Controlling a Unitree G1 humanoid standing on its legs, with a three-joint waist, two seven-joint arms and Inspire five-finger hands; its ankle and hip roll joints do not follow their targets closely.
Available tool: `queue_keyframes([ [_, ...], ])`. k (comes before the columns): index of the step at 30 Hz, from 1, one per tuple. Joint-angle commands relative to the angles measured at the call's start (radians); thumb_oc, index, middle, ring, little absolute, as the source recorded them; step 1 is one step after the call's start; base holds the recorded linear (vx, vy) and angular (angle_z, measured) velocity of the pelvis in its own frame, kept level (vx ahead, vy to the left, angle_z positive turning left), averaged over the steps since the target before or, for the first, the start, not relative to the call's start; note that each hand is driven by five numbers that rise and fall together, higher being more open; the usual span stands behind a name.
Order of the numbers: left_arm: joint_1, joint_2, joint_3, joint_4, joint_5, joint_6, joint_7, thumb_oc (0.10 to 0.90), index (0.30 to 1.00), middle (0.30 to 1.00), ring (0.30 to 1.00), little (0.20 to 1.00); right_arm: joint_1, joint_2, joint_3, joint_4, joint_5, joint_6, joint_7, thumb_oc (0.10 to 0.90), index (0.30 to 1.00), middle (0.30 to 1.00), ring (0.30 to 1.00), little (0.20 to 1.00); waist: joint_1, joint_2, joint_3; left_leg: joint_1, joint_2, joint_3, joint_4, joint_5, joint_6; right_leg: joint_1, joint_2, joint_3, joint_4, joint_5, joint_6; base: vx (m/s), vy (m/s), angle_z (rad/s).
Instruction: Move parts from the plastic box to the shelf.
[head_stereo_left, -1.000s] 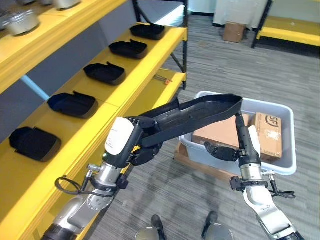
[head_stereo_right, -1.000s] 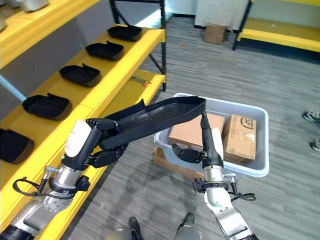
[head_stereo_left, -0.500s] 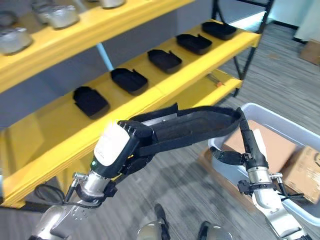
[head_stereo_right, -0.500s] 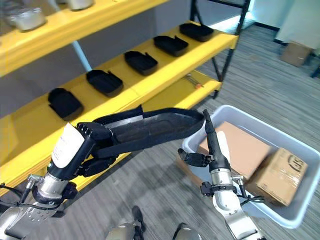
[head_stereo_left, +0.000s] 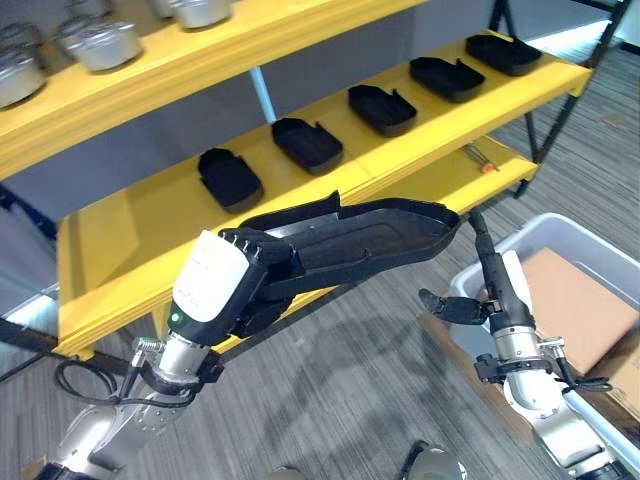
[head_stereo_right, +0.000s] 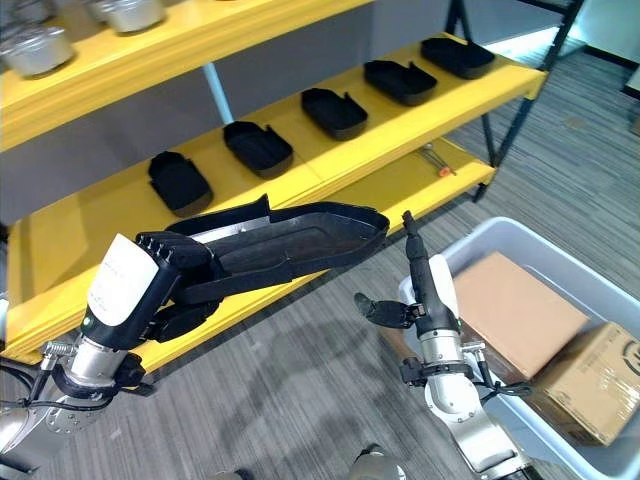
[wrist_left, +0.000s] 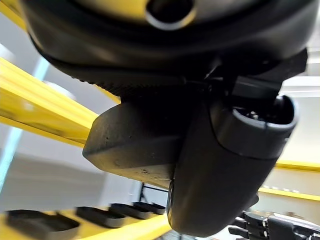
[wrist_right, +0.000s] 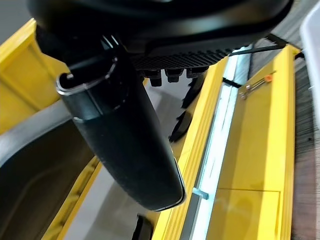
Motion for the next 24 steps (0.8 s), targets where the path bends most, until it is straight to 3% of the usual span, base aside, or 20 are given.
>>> queue_keyframes([
  [1,-0.067,-0.009,0.090,-0.068,-0.037,0.029,0.178,0.400,0.300,0.300,0.300,0.300,-0.130,-0.005,0.061,-0.030,-0.097,-0.067,0.003,0.900,1.000,1.000,1.000,1.000,0.030,-0.002,-0.058,-0.008,-0.034,-0.080,0.010,-0.110,-0.008,0.055,0.080,0.097,-0.128,-0.026,0.071,-0.10,0.391,0.94],
  [3,-0.063,-0.011,0.099,-0.069,-0.022,0.000,0.191,0.400,0.300,0.300,0.300,0.300,-0.140,0.001,0.080,-0.058,-0.100,-0.014,-0.004,0.900,1.000,1.000,1.000,1.000,0.037,-0.001,-0.058,0.004,-0.077,-0.079,-0.033,-0.165,0.015,0.057,0.043,0.095,-0.155,0.030,0.110,-0.08,0.391,0.91],
  [6,-0.028,0.008,0.147,-0.082,-0.032,-0.032,0.168,0.400,0.300,0.300,0.300,0.300,-0.138,0.020,0.065,-0.064,-0.096,0.013,-0.001,0.900,1.000,1.000,1.000,1.000,0.058,0.005,-0.057,0.026,-0.154,-0.111,-0.094,-0.212,0.044,0.061,-0.024,0.099,-0.204,0.129,0.163,-0.05,0.417,0.66],
  [10,-0.007,0.016,0.183,-0.087,-0.054,-0.043,0.183,0.400,0.300,0.300,0.300,0.300,-0.112,0.057,0.038,-0.095,-0.144,-0.001,0.007,0.900,1.000,1.000,1.000,1.000,0.081,-0.005,-0.057,0.016,-0.204,-0.128,-0.106,-0.237,0.070,0.074,-0.091,0.103,-0.278,0.240,0.207,-0.05,0.323,0.48],
  [13,-0.004,0.008,0.192,-0.066,-0.046,-0.048,0.196,0.400,0.300,0.300,0.300,0.300,-0.108,0.069,0.042,-0.122,-0.107,0.061,0.037,0.900,1.000,1.000,1.000,1.000,0.099,-0.010,-0.057,0.016,-0.232,-0.119,-0.137,-0.234,0.087,0.086,-0.104,0.089,-0.323,0.291,0.218,-0.06,0.302,0.23],
  [17,-0.037,-0.003,0.171,-0.033,-0.045,-0.043,0.201,0.400,0.300,0.300,0.300,0.300,-0.106,0.072,0.034,-0.118,-0.086,0.043,0.020,0.900,1.000,1.000,1.000,1.000,0.090,-0.020,-0.060,0.010,-0.267,-0.137,-0.164,-0.228,0.111,0.076,-0.083,0.136,-0.284,0.291,0.218,-0.03,0.215,0.16],
  [18,-0.083,-0.010,0.149,-0.012,-0.058,-0.040,0.169,0.400,0.300,0.300,0.300,0.300,-0.095,0.089,0.019,-0.105,-0.094,0.018,0.020,0.900,1.000,1.000,1.000,1.000,0.068,-0.032,-0.059,-0.009,-0.291,-0.156,-0.168,-0.216,0.131,0.051,-0.044,0.210,-0.220,0.267,0.202,-0.02,0.194,0.52],
  [20,-0.118,-0.026,0.131,0.005,-0.063,-0.046,0.130,0.400,0.300,0.300,0.300,0.300,-0.084,0.092,-0.008,-0.099,-0.109,-0.009,0.031,0.900,1.000,1.000,1.000,1.000,0.056,-0.042,-0.065,-0.009,-0.298,-0.162,-0.184,-0.210,0.140,0.041,0.032,0.238,-0.176,0.204,0.183,0.03,0.175,0.72],
  [21,-0.124,-0.043,0.125,0.007,-0.062,-0.063,0.121,0.400,0.300,0.300,0.300,0.300,-0.068,0.084,-0.031,-0.109,-0.098,-0.018,0.043,0.900,1.000,1.000,1.000,1.000,0.049,-0.049,-0.069,0.002,-0.304,-0.158,-0.204,-0.205,0.140,0.033,0.090,0.228,-0.166,0.164,0.172,0.06,0.094,0.32],
  [23,-0.124,-0.043,0.124,0.006,-0.062,-0.063,0.120,0.400,0.300,0.300,0.300,0.300,-0.067,0.083,-0.032,-0.110,-0.097,-0.018,0.044,0.900,1.000,1.000,1.000,1.000,0.049,-0.048,-0.068,0.003,-0.303,-0.159,-0.205,-0.204,0.139,0.036,0.091,0.226,-0.167,0.163,0.171,0.06,0.071,0.12],
  [24,-0.105,-0.076,0.126,-0.004,-0.070,-0.071,0.102,0.400,0.300,0.300,0.300,0.300,-0.054,0.075,-0.056,-0.107,-0.093,-0.027,0.063,0.900,1.000,1.000,1.000,1.000,0.052,-0.058,-0.071,0.020,-0.318,-0.153,-0.216,-0.209,0.145,0.039,0.123,0.191,-0.165,0.149,0.162,0.12,0.099,0.20],
])
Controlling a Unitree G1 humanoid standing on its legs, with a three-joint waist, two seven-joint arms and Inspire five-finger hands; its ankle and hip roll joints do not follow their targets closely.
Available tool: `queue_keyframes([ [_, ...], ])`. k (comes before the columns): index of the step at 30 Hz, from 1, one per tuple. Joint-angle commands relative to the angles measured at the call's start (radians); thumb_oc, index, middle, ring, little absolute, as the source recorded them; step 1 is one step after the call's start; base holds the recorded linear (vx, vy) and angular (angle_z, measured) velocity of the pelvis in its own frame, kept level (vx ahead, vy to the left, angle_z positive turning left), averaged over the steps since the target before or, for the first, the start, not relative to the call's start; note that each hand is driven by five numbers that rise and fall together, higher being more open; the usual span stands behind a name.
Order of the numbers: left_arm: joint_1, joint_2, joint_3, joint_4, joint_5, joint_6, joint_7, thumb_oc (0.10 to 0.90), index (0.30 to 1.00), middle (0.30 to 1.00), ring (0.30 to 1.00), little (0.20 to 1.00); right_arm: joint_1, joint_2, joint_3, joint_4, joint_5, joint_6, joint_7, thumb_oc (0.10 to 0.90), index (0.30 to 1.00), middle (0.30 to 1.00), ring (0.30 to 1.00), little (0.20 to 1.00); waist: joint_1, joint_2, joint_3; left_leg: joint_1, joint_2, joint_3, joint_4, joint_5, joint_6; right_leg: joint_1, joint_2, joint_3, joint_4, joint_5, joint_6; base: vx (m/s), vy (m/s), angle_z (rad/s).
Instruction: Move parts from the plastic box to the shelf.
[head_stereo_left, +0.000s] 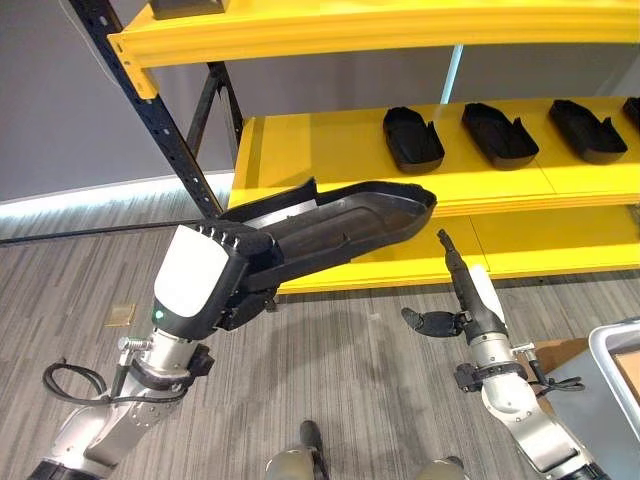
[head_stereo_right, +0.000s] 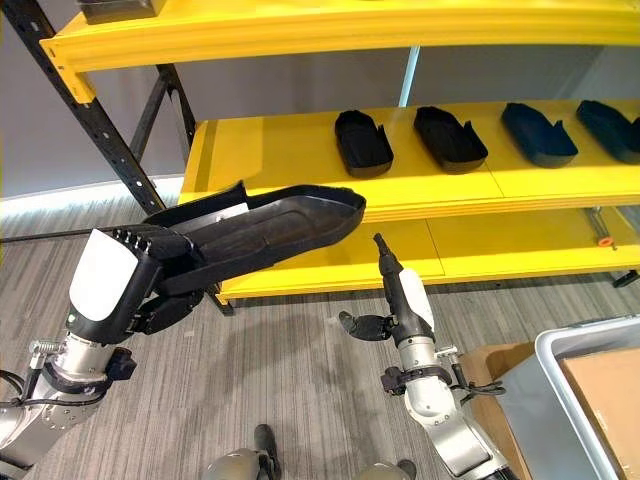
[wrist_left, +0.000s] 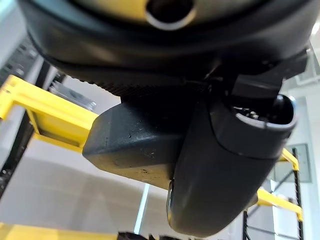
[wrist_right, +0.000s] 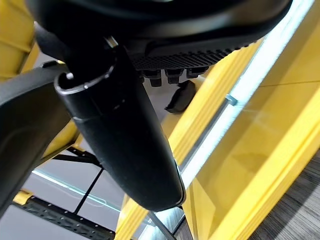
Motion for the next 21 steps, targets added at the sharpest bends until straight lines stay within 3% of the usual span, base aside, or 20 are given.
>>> queue_keyframes([
  [1,-0.083,-0.078,0.076,-0.084,-0.079,-0.055,0.026,0.400,0.300,0.300,0.300,0.300,-0.063,-0.039,-0.116,-0.098,-0.012,-0.116,-0.006,0.900,1.000,1.000,1.000,1.000,-0.001,0.012,-0.065,0.137,-0.087,0.071,-0.008,-0.191,-0.002,0.012,0.109,-0.060,-0.007,-0.008,0.000,0.14,0.105,0.10],
  [7,-0.087,-0.153,0.056,-0.096,-0.121,-0.065,-0.063,0.400,0.300,0.300,0.300,0.300,-0.051,-0.014,-0.134,-0.083,-0.019,-0.158,-0.002,0.900,1.000,1.000,1.000,1.000,-0.035,-0.006,-0.068,0.149,-0.112,0.045,0.013,-0.220,0.004,-0.001,0.161,0.032,-0.091,-0.012,0.002,0.15,-0.071,0.02],
  [10,-0.081,-0.176,0.047,-0.103,-0.124,-0.047,-0.086,0.400,0.300,0.300,0.300,0.300,-0.055,0.000,-0.144,-0.078,-0.033,-0.199,0.029,0.900,1.000,1.000,1.000,1.000,-0.041,-0.021,-0.066,0.164,-0.115,0.057,0.024,-0.247,-0.002,-0.031,0.114,0.042,-0.171,0.086,0.028,0.22,-0.196,-0.02],
  [12,-0.080,-0.173,0.045,-0.117,-0.143,-0.036,-0.111,0.400,0.300,0.300,0.300,0.300,-0.059,0.007,-0.148,-0.105,-0.060,-0.190,0.057,0.900,1.000,1.000,1.000,1.000,-0.049,-0.034,-0.048,0.179,-0.105,0.060,0.054,-0.289,-0.005,-0.083,0.049,0.073,-0.217,0.197,0.058,0.30,-0.306,-0.04],
  [14,-0.081,-0.168,0.044,-0.125,-0.150,-0.036,-0.117,0.400,0.300,0.300,0.300,0.300,-0.057,0.006,-0.151,-0.113,-0.060,-0.187,0.065,0.900,1.000,1.000,1.000,1.000,-0.053,-0.038,-0.040,0.180,-0.096,0.058,0.079,-0.307,-0.005,-0.107,0.028,0.092,-0.220,0.221,0.063,0.28,-0.320,0.10],
  [15,-0.074,-0.163,0.050,-0.143,-0.153,-0.030,-0.125,0.400,0.300,0.300,0.300,0.300,-0.047,0.001,-0.158,-0.126,-0.063,-0.192,0.077,0.900,1.000,1.000,1.000,1.000,-0.061,-0.045,-0.031,0.170,-0.078,0.056,0.122,-0.330,-0.010,-0.121,0.011,0.127,-0.214,0.213,0.063,0.47,-0.524,0.36],
  [17,-0.067,-0.163,0.055,-0.141,-0.152,-0.027,-0.120,0.400,0.300,0.300,0.300,0.300,-0.032,-0.012,-0.168,-0.126,-0.051,-0.215,0.106,0.900,1.000,1.000,1.000,1.000,-0.066,-0.057,-0.033,0.158,-0.061,0.069,0.180,-0.355,-0.015,-0.098,0.015,0.113,-0.229,0.191,0.056,0.40,-0.400,0.50],
  [21,-0.045,-0.160,0.080,-0.159,-0.200,-0.018,-0.130,0.400,0.300,0.300,0.300,0.300,-0.019,-0.050,-0.181,-0.128,-0.019,-0.234,0.132,0.900,1.000,1.000,1.000,1.000,-0.063,-0.057,-0.037,0.154,-0.025,0.089,0.234,-0.369,-0.023,-0.071,0.056,0.068,-0.168,0.082,0.023,0.26,-0.199,0.44],
])
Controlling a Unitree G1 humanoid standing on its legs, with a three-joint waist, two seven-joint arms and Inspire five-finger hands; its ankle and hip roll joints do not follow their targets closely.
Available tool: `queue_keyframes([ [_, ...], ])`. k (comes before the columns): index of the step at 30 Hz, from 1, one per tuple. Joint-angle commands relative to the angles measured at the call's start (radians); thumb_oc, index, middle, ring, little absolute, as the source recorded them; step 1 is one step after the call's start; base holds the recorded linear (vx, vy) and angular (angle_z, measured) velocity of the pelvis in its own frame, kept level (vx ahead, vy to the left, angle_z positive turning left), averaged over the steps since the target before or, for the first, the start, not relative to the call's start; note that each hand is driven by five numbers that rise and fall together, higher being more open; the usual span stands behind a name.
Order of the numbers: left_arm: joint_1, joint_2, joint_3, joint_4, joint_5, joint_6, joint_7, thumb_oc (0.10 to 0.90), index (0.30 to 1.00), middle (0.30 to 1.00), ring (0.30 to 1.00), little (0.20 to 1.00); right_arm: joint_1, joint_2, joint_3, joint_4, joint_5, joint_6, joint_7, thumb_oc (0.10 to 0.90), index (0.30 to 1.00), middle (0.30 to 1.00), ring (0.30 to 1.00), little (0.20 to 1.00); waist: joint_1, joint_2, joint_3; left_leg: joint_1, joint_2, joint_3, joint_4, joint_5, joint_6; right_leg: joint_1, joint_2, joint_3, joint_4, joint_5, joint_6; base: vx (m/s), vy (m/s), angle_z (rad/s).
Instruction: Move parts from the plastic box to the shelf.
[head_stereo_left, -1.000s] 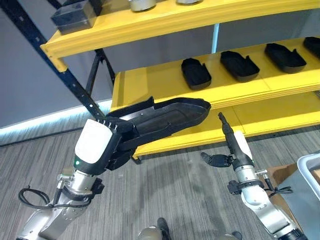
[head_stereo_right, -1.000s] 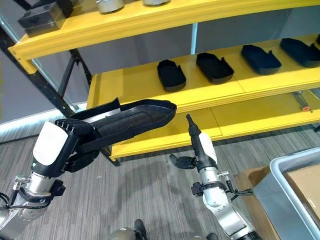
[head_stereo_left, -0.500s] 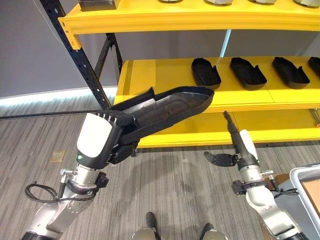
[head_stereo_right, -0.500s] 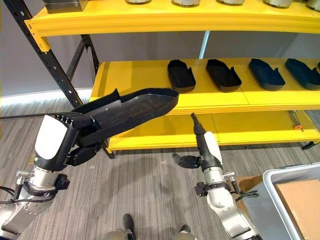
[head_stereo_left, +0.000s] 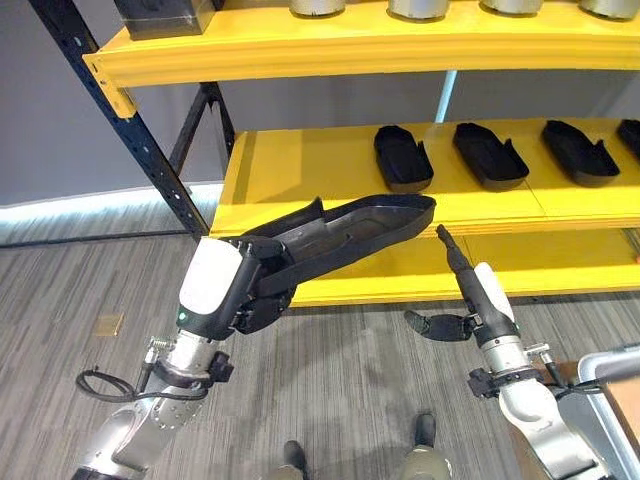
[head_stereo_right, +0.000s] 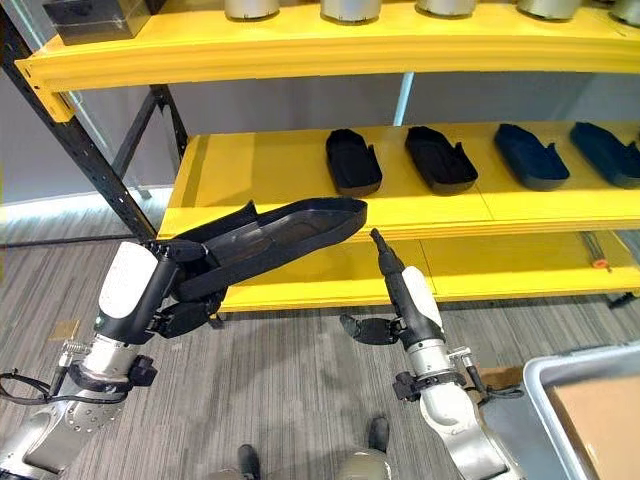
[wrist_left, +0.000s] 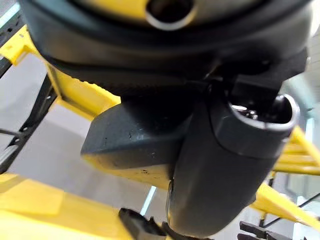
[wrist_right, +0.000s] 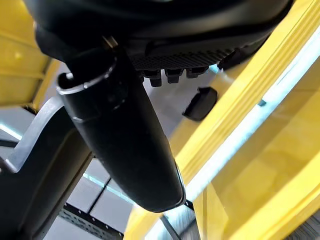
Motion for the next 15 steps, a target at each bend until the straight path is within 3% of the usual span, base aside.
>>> queue_keyframes([
  [1,-0.060,-0.002,0.122,-0.158,-0.130,-0.051,0.058,0.400,0.300,0.300,0.300,0.300,-0.091,-0.031,-0.075,-0.097,0.033,-0.135,-0.019,0.900,1.000,1.000,1.000,1.000,0.001,-0.005,-0.049,0.089,-0.050,0.088,0.168,-0.294,0.045,-0.033,0.037,-0.050,0.073,-0.047,-0.002,0.24,-0.261,0.04],
  [4,-0.023,-0.017,0.150,-0.180,-0.142,-0.058,0.041,0.400,0.300,0.300,0.300,0.300,-0.094,-0.035,-0.082,-0.096,0.031,-0.160,-0.041,0.900,1.000,1.000,1.000,1.000,0.003,-0.005,-0.054,0.107,-0.017,0.105,0.189,-0.305,0.039,-0.023,0.054,-0.073,0.112,-0.101,-0.025,0.26,-0.220,0.03],
  [6,-0.009,-0.017,0.158,-0.184,-0.161,-0.058,0.040,0.400,0.300,0.300,0.300,0.300,-0.097,-0.040,-0.084,-0.107,0.042,-0.168,-0.059,0.900,1.000,1.000,1.000,1.000,-0.001,0.005,-0.063,0.124,0.016,0.104,0.212,-0.288,0.018,-0.005,0.081,-0.078,0.131,-0.146,-0.042,0.31,-0.209,0.15],
  [7,-0.003,-0.025,0.165,-0.183,-0.168,-0.056,0.040,0.400,0.300,0.300,0.300,0.300,-0.100,-0.039,-0.085,-0.113,0.039,-0.184,-0.062,0.900,1.000,1.000,1.000,1.000,-0.001,0.010,-0.067,0.124,0.041,0.110,0.242,-0.250,0.001,0.008,0.105,-0.087,0.138,-0.171,-0.064,0.27,-0.186,0.22],
  [15,-0.009,-0.042,0.176,-0.165,-0.197,-0.036,0.034,0.400,0.300,0.300,0.300,0.300,-0.103,-0.064,-0.093,-0.126,0.016,-0.186,-0.050,0.900,1.000,1.000,1.000,1.000,-0.004,0.025,-0.088,0.122,0.065,0.084,0.373,-0.173,-0.037,0.028,0.186,-0.099,0.195,-0.287,-0.152,0.15,-0.174,0.19],
])
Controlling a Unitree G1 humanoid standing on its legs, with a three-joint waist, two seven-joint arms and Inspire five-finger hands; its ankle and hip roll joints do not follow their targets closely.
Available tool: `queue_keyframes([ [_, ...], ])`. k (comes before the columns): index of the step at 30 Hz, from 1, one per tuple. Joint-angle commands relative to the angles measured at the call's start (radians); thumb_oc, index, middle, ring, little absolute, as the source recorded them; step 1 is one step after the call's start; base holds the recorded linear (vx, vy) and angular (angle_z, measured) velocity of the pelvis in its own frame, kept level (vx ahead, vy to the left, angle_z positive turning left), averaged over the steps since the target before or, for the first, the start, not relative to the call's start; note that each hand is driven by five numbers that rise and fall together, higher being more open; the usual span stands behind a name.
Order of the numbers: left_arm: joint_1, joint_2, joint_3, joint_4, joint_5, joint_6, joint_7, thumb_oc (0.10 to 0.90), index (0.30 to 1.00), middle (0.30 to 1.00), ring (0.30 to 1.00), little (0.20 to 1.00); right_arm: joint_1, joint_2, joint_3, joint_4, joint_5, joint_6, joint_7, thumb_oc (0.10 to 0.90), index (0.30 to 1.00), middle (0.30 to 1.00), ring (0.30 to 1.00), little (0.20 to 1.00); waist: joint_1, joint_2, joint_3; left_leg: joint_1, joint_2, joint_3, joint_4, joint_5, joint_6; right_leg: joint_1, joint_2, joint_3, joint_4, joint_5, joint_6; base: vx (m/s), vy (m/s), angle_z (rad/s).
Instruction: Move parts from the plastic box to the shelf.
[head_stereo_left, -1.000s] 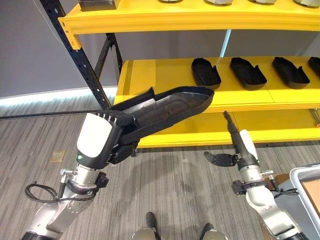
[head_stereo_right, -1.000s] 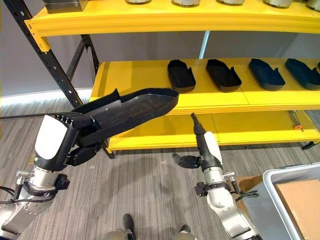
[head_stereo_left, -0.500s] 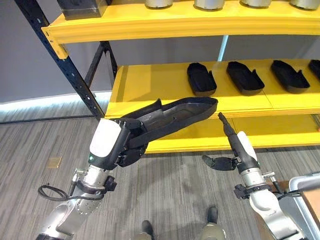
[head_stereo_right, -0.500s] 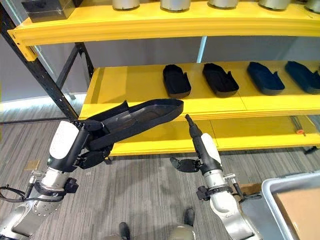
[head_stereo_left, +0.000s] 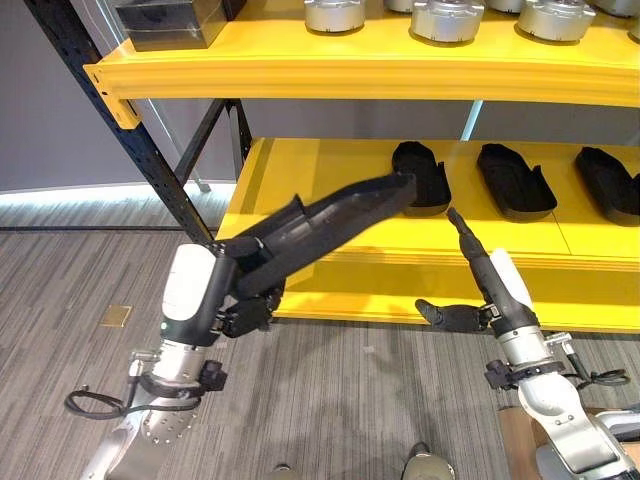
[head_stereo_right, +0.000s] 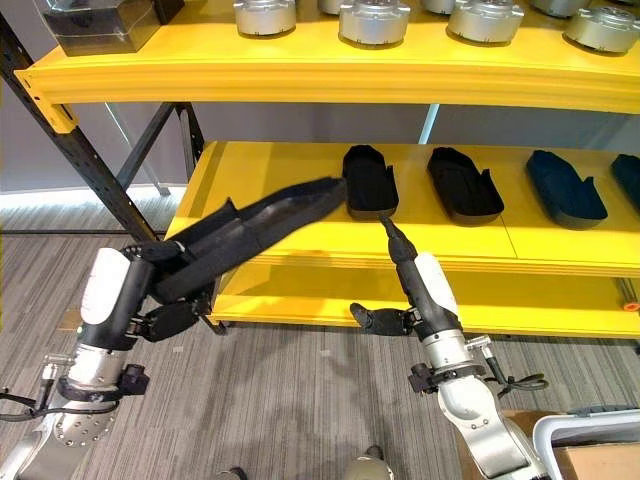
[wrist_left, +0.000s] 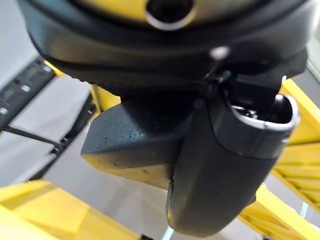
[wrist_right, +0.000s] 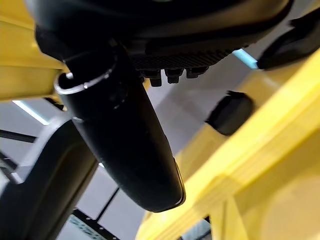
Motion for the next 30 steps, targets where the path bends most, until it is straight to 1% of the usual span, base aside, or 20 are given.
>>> queue_keyframes([
  [1,-0.070,0.015,0.075,-0.118,-0.044,-0.065,0.081,0.400,0.300,0.300,0.300,0.300,-0.074,-0.018,-0.042,-0.112,0.007,-0.089,-0.050,0.900,1.000,1.000,1.000,1.000,-0.016,-0.016,-0.077,0.076,-0.030,0.043,0.277,-0.126,0.021,-0.024,0.135,-0.029,-0.018,-0.096,-0.096,0.11,-0.158,0.09],
  [3,-0.076,0.022,0.077,-0.111,-0.032,-0.062,0.117,0.400,0.300,0.300,0.300,0.300,-0.070,-0.025,-0.054,-0.098,0.021,-0.101,-0.069,0.900,1.000,1.000,1.000,1.000,-0.020,-0.013,-0.088,0.081,-0.025,0.046,0.308,-0.086,0.001,-0.008,0.159,-0.038,-0.024,-0.118,-0.116,0.11,-0.127,0.10],
  [4,-0.092,0.030,0.077,-0.105,-0.024,-0.050,0.142,0.400,0.300,0.300,0.300,0.300,-0.069,-0.028,-0.060,-0.096,0.043,-0.101,-0.077,0.900,1.000,1.000,1.000,1.000,-0.025,-0.013,-0.093,0.075,-0.013,0.060,0.353,-0.028,-0.024,0.010,0.172,-0.044,-0.040,-0.125,-0.126,0.14,-0.215,0.12],
  [5,-0.131,0.036,0.066,-0.095,-0.032,-0.027,0.146,0.400,0.300,0.300,0.300,0.300,-0.071,-0.028,-0.062,-0.092,0.043,-0.101,-0.088,0.900,1.000,1.000,1.000,1.000,-0.018,-0.031,-0.080,-0.020,0.010,0.073,0.478,0.059,-0.037,0.055,0.179,-0.039,-0.086,-0.103,-0.151,0.15,-0.222,0.24],
  [6,-0.158,0.040,0.055,-0.082,-0.050,-0.011,0.142,0.400,0.300,0.300,0.300,0.300,-0.072,-0.026,-0.061,-0.085,0.038,-0.107,-0.091,0.900,1.000,1.000,1.000,1.000,-0.014,-0.039,-0.069,-0.099,0.027,0.066,0.532,0.061,-0.034,0.085,0.184,-0.027,-0.108,-0.097,-0.154,0.10,-0.167,0.35],
  [8,-0.181,0.040,0.043,-0.070,-0.064,0.003,0.143,0.400,0.300,0.300,0.300,0.300,-0.077,-0.023,-0.056,-0.079,0.038,-0.112,-0.094,0.900,1.000,1.000,1.000,1.000,-0.015,-0.033,-0.058,-0.153,0.050,0.058,0.538,0.057,-0.030,0.102,0.193,-0.021,-0.117,-0.100,-0.152,0.13,0.034,0.22],
  [9,-0.189,0.025,0.032,-0.067,-0.078,0.026,0.144,0.400,0.300,0.300,0.300,0.300,-0.091,-0.015,-0.035,-0.087,0.054,-0.101,-0.090,0.900,1.000,1.000,1.000,1.000,-0.016,-0.019,-0.046,-0.170,0.077,0.079,0.411,0.079,-0.022,0.129,0.191,-0.018,-0.127,-0.103,-0.135,0.24,0.220,-0.01],
  [11,-0.177,0.011,0.031,-0.076,-0.087,0.041,0.134,0.400,0.300,0.300,0.300,0.300,-0.091,-0.011,-0.024,-0.099,0.054,-0.097,-0.085,0.900,1.000,1.000,1.000,1.000,-0.016,-0.009,-0.040,-0.154,0.081,0.101,0.259,0.113,-0.022,0.143,0.179,-0.023,-0.133,-0.096,-0.118,0.26,0.322,-0.15],
  [12,-0.152,-0.013,0.021,-0.096,-0.088,0.057,0.126,0.400,0.300,0.300,0.300,0.300,-0.062,-0.008,-0.020,-0.129,0.061,-0.098,-0.074,0.900,1.000,1.000,1.000,1.000,-0.017,0.002,-0.035,-0.140,0.087,0.114,0.068,0.179,-0.031,0.160,0.161,-0.033,-0.140,-0.081,-0.094,0.27,0.365,-0.22],
  [14,-0.127,-0.039,0.007,-0.102,-0.105,0.062,0.118,0.400,0.300,0.300,0.300,0.300,-0.022,-0.012,-0.019,-0.155,0.046,-0.117,-0.078,0.900,1.000,1.000,1.000,1.000,-0.013,0.009,-0.026,-0.153,0.102,0.077,-0.046,0.267,-0.054,0.173,0.138,-0.023,-0.133,-0.077,-0.076,0.34,0.432,-0.11],
  [15,-0.111,-0.047,0.013,-0.087,-0.142,0.051,0.108,0.400,0.300,0.300,0.300,0.300,-0.007,-0.018,-0.017,-0.155,0.035,-0.151,-0.077,0.900,1.000,1.000,1.000,1.000,-0.009,0.014,-0.021,-0.155,0.094,0.042,-0.063,0.234,-0.049,0.165,0.116,-0.014,-0.092,-0.098,-0.061,0.26,0.341,-0.15],
  [16,-0.107,-0.048,0.016,-0.085,-0.156,0.049,0.102,0.400,0.300,0.300,0.300,0.300,-0.004,-0.019,-0.017,-0.154,0.028,-0.159,-0.078,0.900,1.000,1.000,1.000,1.000,-0.008,0.013,-0.021,-0.153,0.090,0.040,-0.063,0.222,-0.046,0.161,0.108,-0.012,-0.079,-0.105,-0.057,0.25,0.328,-0.28],
  [17,-0.101,-0.059,0.006,-0.056,-0.172,0.028,0.078,0.400,0.300,0.300,0.300,0.300,-0.010,-0.024,-0.010,-0.158,-0.038,-0.169,-0.115,0.900,1.000,1.000,1.000,1.000,-0.008,0.008,-0.031,-0.127,0.076,0.068,-0.071,0.156,-0.028,0.160,0.098,-0.026,-0.065,-0.105,-0.053,0.22,0.214,-0.49],
  [18,-0.106,-0.065,-0.007,-0.052,-0.166,0.024,0.075,0.400,0.300,0.300,0.300,0.300,-0.020,-0.024,-0.004,-0.156,-0.023,-0.153,-0.125,0.900,1.000,1.000,1.000,1.000,-0.001,0.003,-0.037,-0.111,0.054,0.053,-0.070,0.117,-0.032,0.166,0.095,-0.019,-0.061,-0.116,-0.048,0.21,0.248,-0.57],
  [19,-0.111,-0.070,-0.023,-0.054,-0.168,0.022,0.068,0.400,0.300,0.300,0.300,0.300,-0.035,-0.021,0.002,-0.149,0.030,-0.128,-0.131,0.900,1.000,1.000,1.000,1.000,0.007,0.004,-0.035,-0.110,0.040,0.055,-0.065,0.100,-0.011,0.160,0.094,-0.032,-0.054,-0.108,-0.052,0.11,0.114,-0.55],
  [20,-0.112,-0.071,-0.025,-0.053,-0.168,0.022,0.068,0.400,0.300,0.300,0.300,0.300,-0.038,-0.021,0.003,-0.147,0.036,-0.126,-0.130,0.900,1.000,1.000,1.000,1.000,0.008,0.003,-0.034,-0.109,0.037,0.053,-0.063,0.095,-0.009,0.159,0.093,-0.032,-0.050,-0.110,-0.052,0.13,0.144,-0.30],
  [21,-0.119,-0.077,-0.041,-0.050,-0.155,0.018,0.068,0.400,0.300,0.300,0.300,0.300,-0.060,-0.007,0.012,-0.121,0.049,-0.129,-0.123,0.900,1.000,1.000,1.000,1.000,0.014,-0.002,-0.037,-0.097,0.010,0.036,-0.059,0.059,0.007,0.156,0.094,-0.024,-0.042,-0.109,-0.050,0.14,0.095,-0.09],
  [25,-0.144,-0.074,-0.046,-0.045,-0.133,0.031,0.076,0.400,0.300,0.300,0.300,0.300,-0.080,0.018,0.030,-0.138,0.103,-0.117,-0.053,0.900,1.000,1.000,1.000,1.000,0.028,-0.013,-0.038,-0.094,-0.040,-0.001,-0.048,0.021,0.026,0.149,0.100,-0.004,-0.060,-0.094,-0.044,0.13,0.060,0.11],
  [28,-0.145,-0.071,-0.038,-0.045,-0.144,0.027,0.073,0.400,0.300,0.300,0.300,0.300,-0.077,0.022,0.032,-0.150,0.164,-0.092,-0.065,0.900,1.000,1.000,1.000,1.000,0.036,-0.020,-0.034,-0.109,-0.046,-0.009,-0.026,0.005,0.031,0.143,0.099,0.003,-0.064,-0.095,-0.043,0.08,0.004,0.07],
  [30,-0.140,-0.071,-0.033,-0.052,-0.159,0.034,0.065,0.400,0.300,0.300,0.300,0.300,-0.096,0.038,0.037,-0.150,0.160,-0.116,-0.071,0.900,1.000,1.000,1.000,1.000,0.045,-0.024,-0.032,-0.124,-0.041,-0.005,-0.010,0.003,0.035,0.143,0.099,0.002,-0.069,-0.093,-0.046,0.06,0.017,0.12],
])
